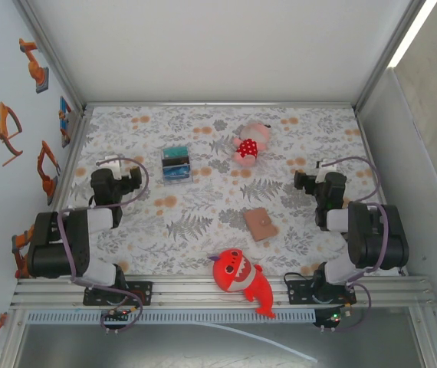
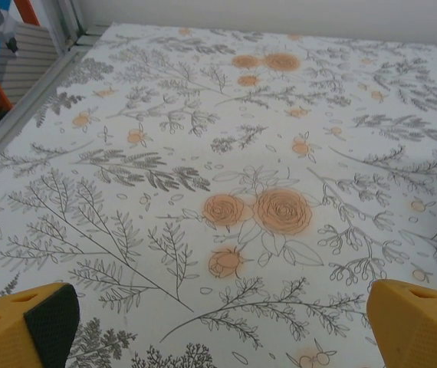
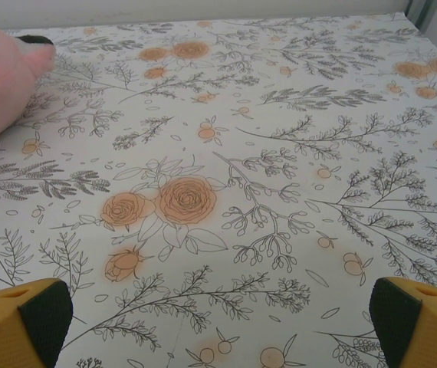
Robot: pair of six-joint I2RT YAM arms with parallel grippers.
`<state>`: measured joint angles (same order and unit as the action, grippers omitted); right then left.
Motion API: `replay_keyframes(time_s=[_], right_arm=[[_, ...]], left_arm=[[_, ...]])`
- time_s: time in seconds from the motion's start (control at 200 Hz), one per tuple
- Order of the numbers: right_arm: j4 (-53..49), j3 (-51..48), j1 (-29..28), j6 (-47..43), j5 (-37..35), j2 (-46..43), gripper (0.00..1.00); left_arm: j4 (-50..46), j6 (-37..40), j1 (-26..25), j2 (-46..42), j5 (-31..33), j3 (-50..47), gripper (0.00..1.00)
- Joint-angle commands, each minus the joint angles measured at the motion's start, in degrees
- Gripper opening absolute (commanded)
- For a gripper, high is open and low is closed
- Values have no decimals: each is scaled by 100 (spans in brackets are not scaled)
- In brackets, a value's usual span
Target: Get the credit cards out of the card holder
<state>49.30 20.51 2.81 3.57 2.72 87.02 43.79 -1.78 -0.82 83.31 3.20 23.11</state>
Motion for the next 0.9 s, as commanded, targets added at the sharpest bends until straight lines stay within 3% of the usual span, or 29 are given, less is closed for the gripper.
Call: replay_keyframes(time_s=[0.0, 0.14, 0.406, 0.651, 0.896], right_arm=[[-98, 8, 33, -5, -127, -423, 100], [-822, 35, 30, 86, -177, -1129, 100], [-3079, 481, -173, 537, -106, -2505, 100], [-5286, 894, -1002, 981, -622, -3370, 100], [-6743, 1286, -2264, 1897, -805, -3407, 96]], left_arm=[[-366, -102, -26, -447, 152, 32, 97], [-1195, -310, -32, -1142, 275, 202, 97], [-2238, -981, -153, -2473, 459, 307, 97], [-3129, -1491, -1087, -3350, 711, 296, 97], [-3894, -2174, -2065, -3839, 766, 222, 97]])
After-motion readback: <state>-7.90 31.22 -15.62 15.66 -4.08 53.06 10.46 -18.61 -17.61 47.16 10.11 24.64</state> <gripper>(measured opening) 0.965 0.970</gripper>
